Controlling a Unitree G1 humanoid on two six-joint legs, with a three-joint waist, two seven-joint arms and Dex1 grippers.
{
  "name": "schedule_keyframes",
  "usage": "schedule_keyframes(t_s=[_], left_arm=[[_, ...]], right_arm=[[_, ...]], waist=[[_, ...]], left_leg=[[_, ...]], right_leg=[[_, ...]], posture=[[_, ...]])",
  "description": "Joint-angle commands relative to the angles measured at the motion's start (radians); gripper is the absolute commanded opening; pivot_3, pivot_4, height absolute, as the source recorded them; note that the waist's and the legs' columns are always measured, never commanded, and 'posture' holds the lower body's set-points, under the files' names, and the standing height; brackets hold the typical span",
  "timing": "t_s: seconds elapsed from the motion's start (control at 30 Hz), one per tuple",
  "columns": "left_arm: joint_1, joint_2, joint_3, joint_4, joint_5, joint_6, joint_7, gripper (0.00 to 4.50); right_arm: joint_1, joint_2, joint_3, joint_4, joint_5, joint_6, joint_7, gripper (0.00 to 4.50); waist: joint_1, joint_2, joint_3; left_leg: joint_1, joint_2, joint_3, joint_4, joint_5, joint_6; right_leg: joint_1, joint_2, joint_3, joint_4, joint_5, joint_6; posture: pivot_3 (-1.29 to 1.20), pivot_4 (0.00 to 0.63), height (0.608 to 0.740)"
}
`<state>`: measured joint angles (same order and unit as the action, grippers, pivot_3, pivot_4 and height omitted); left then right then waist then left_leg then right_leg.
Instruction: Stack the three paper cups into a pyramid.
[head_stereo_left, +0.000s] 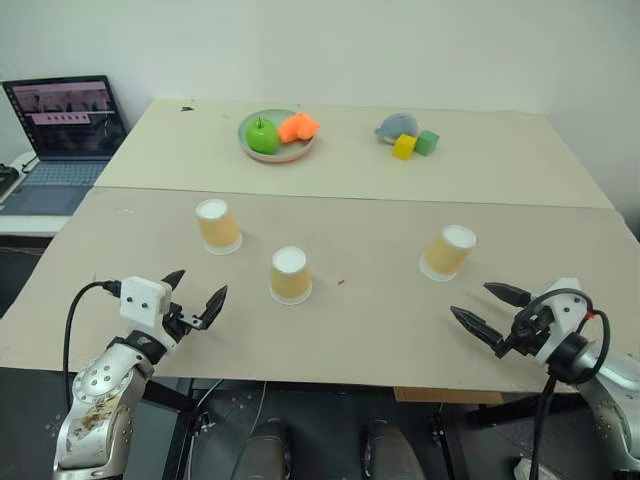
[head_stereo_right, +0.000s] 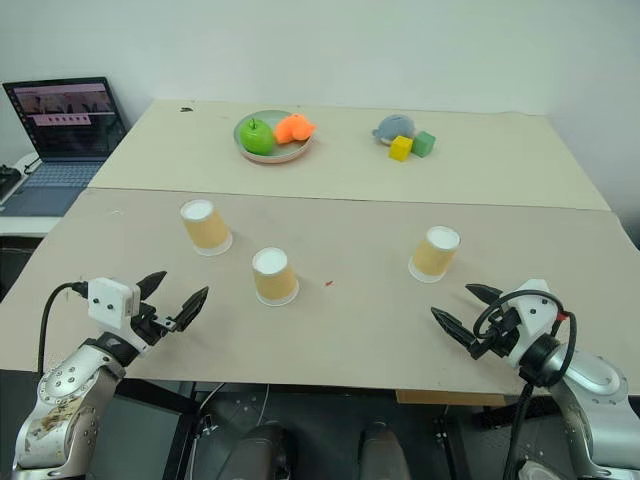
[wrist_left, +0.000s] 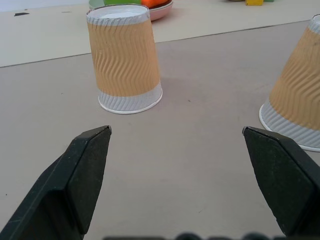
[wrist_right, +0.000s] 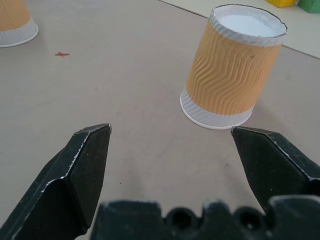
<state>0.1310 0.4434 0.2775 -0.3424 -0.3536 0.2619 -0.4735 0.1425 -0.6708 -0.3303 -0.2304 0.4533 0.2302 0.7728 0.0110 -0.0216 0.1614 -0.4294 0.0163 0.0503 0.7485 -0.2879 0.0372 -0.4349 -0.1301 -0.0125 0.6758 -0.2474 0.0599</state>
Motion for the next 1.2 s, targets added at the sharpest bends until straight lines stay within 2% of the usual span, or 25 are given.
schedule_keyframes(t_s=[0.03,0.1,0.13,0.3,0.47,0.7,0.87,1.2], left_arm=[[0.023,0.061,-0.025,-0.029,-0.07,0.042,-0.124,4.5],[0.087,0.171,-0.077,-0.038,-0.15,0.093,-0.352,4.5],[0.105,0.206,-0.09,-0.035,-0.168,0.091,-0.415,4.5],[0.044,0.281,-0.108,0.057,-0.156,0.044,-0.531,4.5],[-0.114,0.248,-0.148,0.149,-0.114,-0.002,-0.524,4.5],[-0.275,0.199,-0.209,0.189,-0.097,-0.014,-0.523,4.5],[-0.403,0.168,-0.252,0.218,-0.096,0.02,-0.52,4.5],[-0.524,0.14,-0.295,0.328,-0.063,0.001,-0.549,4.5]], right_arm=[[-0.016,-0.018,-0.022,-0.052,0.036,0.024,0.018,4.49],[-0.033,-0.063,0.01,-0.104,0.062,0.064,0.072,4.49],[-0.039,-0.076,0.019,-0.121,0.07,0.081,0.089,4.49],[-0.093,-0.154,0.083,-0.215,0.161,0.21,0.175,4.49],[-0.231,-0.172,0.183,-0.232,0.205,0.281,0.226,4.49],[-0.335,-0.135,0.272,-0.174,0.157,0.256,0.241,4.49],[-0.336,-0.116,0.271,-0.157,0.138,0.235,0.239,4.49],[-0.299,-0.088,0.232,-0.206,0.157,0.249,0.184,4.49]], waist=[[0.0,0.0,0.0],[-0.005,0.0,0.0],[-0.01,0.001,0.0],[-0.008,0.001,0.0],[-0.001,0.0,0.001],[0.0,-0.001,0.001],[0.001,-0.002,0.002],[-0.001,-0.002,0.002]], left_leg=[[0.0,0.0,0.0,0.0,0.0,0.0],[0.0,0.0,0.0,0.0,0.0,0.0],[0.0,0.0,0.001,0.0,0.0,0.0],[0.0,0.002,0.001,-0.001,0.0,0.0],[0.001,0.001,0.001,0.0,0.0,0.0],[-0.001,0.0,0.0,0.0,-0.001,0.001],[0.0,-0.001,-0.001,0.001,0.0,0.0],[-0.001,-0.001,-0.001,0.0,0.0,0.0]], right_leg=[[0.0,0.0,0.0,0.0,0.0,0.0],[-0.001,0.0,0.0,0.001,0.0,0.0],[-0.002,0.0,0.001,0.001,0.0,0.0],[-0.002,0.0,0.0,0.002,-0.001,-0.002],[0.0,0.0,0.0,0.0,-0.001,-0.001],[-0.001,0.0,-0.001,-0.003,0.0,0.0],[0.003,0.0,-0.002,-0.003,0.002,0.001],[0.001,0.001,-0.002,-0.003,0.002,0.001]], posture=[[0.0,0.15,0.678],[0.0,0.15,0.678],[0.0,0.15,0.678],[0.0,0.15,0.678],[0.0,0.15,0.678],[0.0,0.15,0.678],[0.0,0.15,0.678],[0.0,0.15,0.678]])
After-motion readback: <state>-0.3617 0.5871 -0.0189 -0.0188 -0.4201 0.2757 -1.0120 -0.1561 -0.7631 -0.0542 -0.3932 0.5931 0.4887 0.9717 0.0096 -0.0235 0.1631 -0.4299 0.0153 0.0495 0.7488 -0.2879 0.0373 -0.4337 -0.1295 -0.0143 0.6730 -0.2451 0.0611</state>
